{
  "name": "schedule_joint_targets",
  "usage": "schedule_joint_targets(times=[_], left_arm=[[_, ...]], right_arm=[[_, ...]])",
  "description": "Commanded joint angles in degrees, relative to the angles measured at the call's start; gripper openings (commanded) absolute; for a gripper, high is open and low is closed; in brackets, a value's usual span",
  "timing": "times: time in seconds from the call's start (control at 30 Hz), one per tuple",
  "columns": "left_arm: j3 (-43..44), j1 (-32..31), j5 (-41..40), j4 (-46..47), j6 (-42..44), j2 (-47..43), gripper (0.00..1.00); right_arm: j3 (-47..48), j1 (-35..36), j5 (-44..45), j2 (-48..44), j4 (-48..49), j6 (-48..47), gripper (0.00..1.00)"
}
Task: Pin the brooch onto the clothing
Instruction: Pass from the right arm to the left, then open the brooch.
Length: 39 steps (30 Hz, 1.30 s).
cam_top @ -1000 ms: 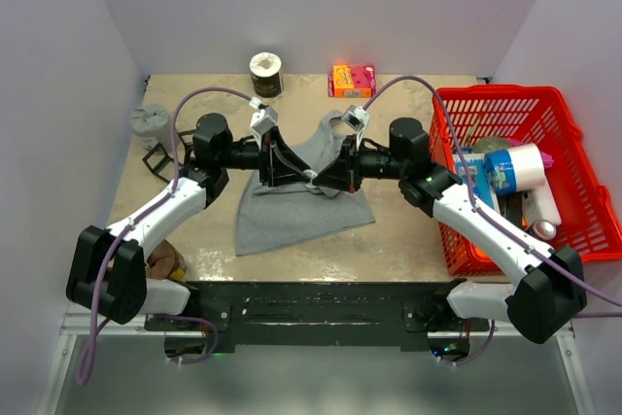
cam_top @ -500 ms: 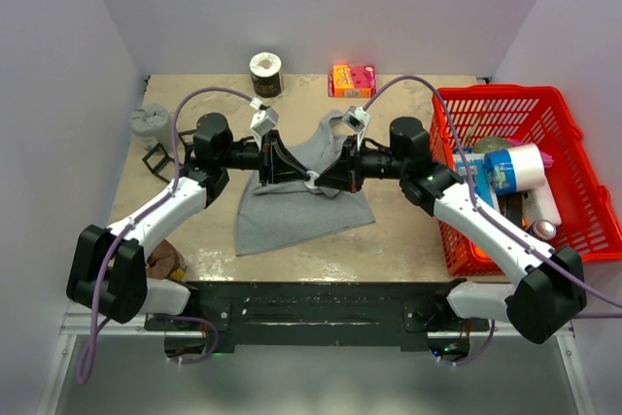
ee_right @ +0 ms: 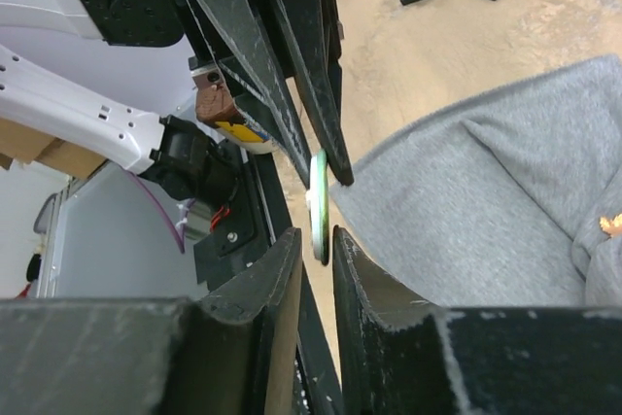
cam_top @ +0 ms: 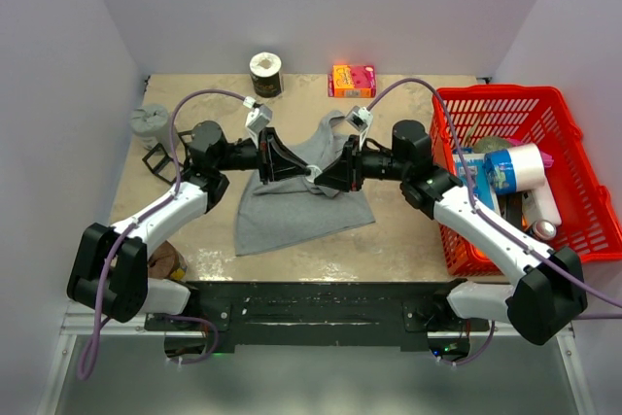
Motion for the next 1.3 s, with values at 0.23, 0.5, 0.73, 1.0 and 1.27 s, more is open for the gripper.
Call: schedule_joint_targets(times=[0.23,0.5,0.73,1.0,1.27], left_arm=[[-0.99,0.14,-3.25,5.88,-2.82,-0.76,0.0],[-0.82,0.05,-3.07,5.09,-2.2,-0.85,0.0],[-0.64,-0.04,-2.81,5.09,-2.11,-0.76,0.0],[-0.82,-0.39,-2.89,5.09,-2.03,-1.03,0.0],[-0.73,-0.56,-3.16,4.83,-1.85,-1.03,0.0]], right_arm=[[-1.28,-0.22,2.17,-2.47,4.95,2.19,0.22],[-1.28,-0.22,3.22,-3.44,5.92,2.98,0.28],[-1.46,-0.13,4.02,-3.53,6.8,3.25,0.27],[-1.9,-0.13,4.54,-2.73,9.34,4.57,0.23],[-1.9,-0.13,4.89,-1.68,10.58,5.18,0.22]])
